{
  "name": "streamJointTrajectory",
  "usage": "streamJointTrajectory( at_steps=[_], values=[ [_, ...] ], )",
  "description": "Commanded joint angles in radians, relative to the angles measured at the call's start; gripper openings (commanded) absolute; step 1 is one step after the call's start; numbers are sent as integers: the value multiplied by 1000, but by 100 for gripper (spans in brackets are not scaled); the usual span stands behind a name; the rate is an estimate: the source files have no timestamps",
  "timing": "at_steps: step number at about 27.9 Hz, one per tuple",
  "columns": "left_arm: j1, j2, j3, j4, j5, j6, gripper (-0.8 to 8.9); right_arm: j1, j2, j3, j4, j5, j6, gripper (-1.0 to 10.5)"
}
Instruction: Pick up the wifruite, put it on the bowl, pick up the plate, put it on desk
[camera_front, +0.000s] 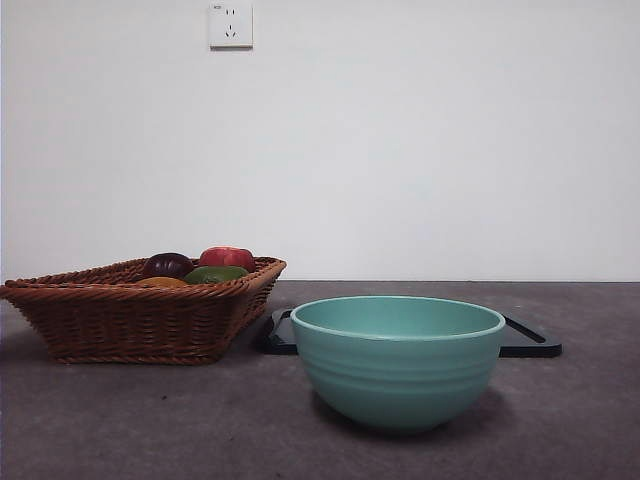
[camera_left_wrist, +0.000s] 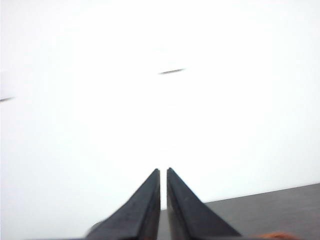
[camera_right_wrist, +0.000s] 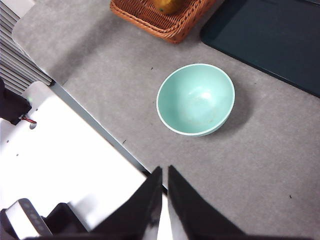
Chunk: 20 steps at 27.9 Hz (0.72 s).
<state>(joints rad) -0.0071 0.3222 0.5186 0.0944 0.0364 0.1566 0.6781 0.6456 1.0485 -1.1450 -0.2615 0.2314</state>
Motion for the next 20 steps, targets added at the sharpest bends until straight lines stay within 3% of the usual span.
streamJointTrajectory(
  at_steps=[1, 9, 20],
  values=[
    [17, -53, -101, 3, -48, 12, 19, 7, 5, 12, 7, 0, -11, 10],
    [27, -212, -363, -5, -59, -18, 19, 7, 5, 12, 8, 0, -11, 10],
    [27, -319, -483, -149, -60, -19, 19, 7, 5, 12, 8, 0, -11, 10]
  ],
)
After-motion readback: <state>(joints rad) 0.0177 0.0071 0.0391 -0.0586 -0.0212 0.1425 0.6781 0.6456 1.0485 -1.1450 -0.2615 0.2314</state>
